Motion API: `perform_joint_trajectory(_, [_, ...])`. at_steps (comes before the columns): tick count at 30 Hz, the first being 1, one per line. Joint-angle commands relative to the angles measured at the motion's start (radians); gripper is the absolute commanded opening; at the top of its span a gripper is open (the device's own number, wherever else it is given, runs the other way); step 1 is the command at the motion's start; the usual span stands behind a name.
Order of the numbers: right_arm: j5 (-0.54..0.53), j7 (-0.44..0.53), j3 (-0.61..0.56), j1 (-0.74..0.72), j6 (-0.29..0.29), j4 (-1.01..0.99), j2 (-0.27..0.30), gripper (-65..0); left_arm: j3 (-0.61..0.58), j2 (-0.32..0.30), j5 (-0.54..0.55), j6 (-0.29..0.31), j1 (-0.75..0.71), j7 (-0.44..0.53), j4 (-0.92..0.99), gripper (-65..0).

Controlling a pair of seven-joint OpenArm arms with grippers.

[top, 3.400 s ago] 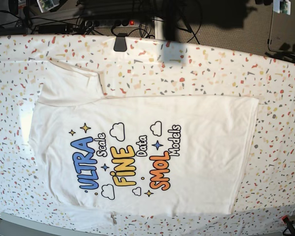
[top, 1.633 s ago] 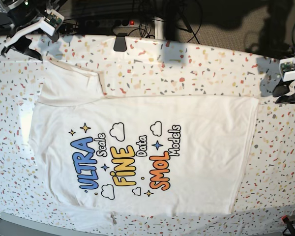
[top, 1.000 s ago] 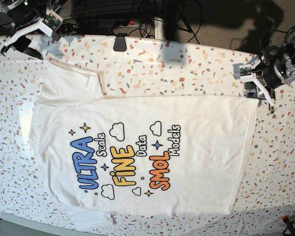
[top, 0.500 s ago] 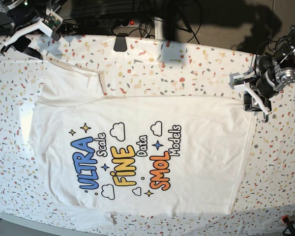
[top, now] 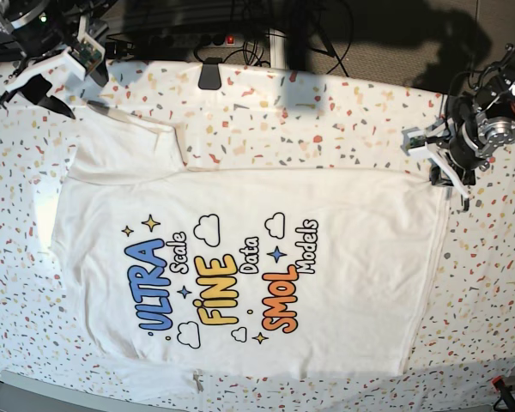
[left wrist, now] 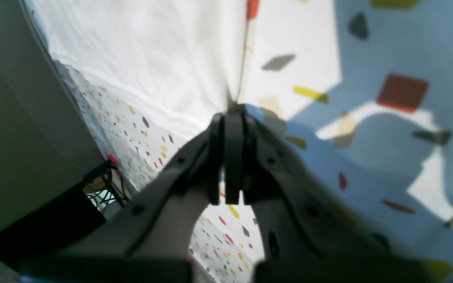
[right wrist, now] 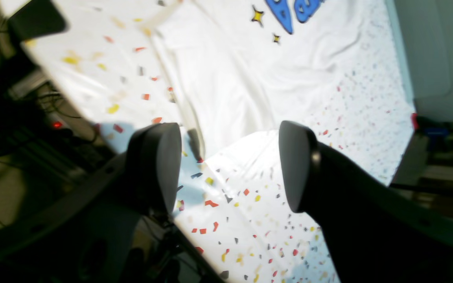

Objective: Fold the T-shirt properly
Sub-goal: 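Lower the left gripper onto the shirt side and grasp it, then lower the right gripper onto the shirt shoulder and grasp it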

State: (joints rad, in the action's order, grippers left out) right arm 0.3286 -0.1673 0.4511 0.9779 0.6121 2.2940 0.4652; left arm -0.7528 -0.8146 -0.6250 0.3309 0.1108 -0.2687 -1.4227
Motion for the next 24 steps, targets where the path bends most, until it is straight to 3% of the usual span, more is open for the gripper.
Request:
perform_joint_trajectory(1, [-0.004, 0.014, 0.007, -0.006, -0.014, -0.008, 0.009, -25.9, 0.004, -0.014, 0.007, 0.009, 0.006, 0.007, -0.005, -65.0])
perform_joint_trajectory(7, [-0.003, 0.100, 0.006, -0.085, -0.010, -0.159, 0.012, -25.8, 0.004, -0.014, 0.007, 0.008, 0.006, 0.007, -0.005, -65.0])
perform_joint_trajectory(14, [-0.003, 0.101, -0.014, -0.196, -0.010, -0.284, 0.012, -25.8, 0.004, -0.014, 0.008, 0.008, 0.006, 0.007, -0.007, -65.0])
perform_joint_trajectory(20, [0.094, 0.095, -0.187, -0.321, -0.010, -0.418, 0.016, -25.8, 0.004, -0.014, 0.008, 0.008, 0.006, 0.007, -0.007, -65.0])
perform_joint_trajectory(24, [0.152, 0.040, -0.309, -0.387, -0.011, -0.465, 0.016, -25.8, 0.004, -0.014, 0.008, 0.009, 0.006, 0.007, -0.007, -65.0])
